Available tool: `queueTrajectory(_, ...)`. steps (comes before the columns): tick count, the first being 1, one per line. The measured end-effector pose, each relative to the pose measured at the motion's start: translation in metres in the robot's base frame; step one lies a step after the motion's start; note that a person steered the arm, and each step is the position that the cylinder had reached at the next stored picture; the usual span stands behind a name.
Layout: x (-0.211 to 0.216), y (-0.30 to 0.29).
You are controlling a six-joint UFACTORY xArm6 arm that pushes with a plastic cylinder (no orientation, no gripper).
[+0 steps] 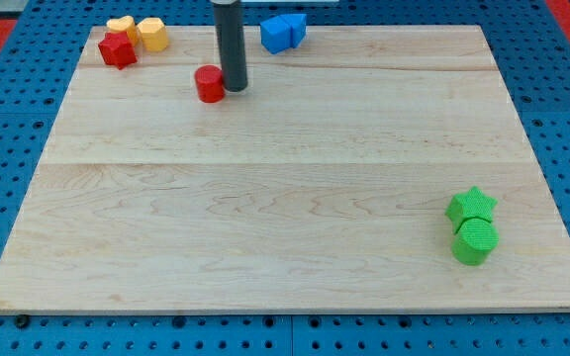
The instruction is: Push red circle into the group of blocks
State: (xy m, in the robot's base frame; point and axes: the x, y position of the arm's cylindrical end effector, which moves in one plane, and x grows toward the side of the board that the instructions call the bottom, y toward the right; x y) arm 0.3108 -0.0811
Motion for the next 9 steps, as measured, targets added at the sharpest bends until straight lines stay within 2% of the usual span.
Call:
queueTrajectory(1,0.01,-0.017)
queueTrajectory(2,0.042,-0.017)
queueTrajectory(3,0.042,-0.033)
queueTrajectory(4,0.011,-0.056)
queueTrajectory(6,-0.021,-0.091)
queueTrajectory(8,-0.029,-0.01)
queueTrajectory(9,-0.037,-0.017)
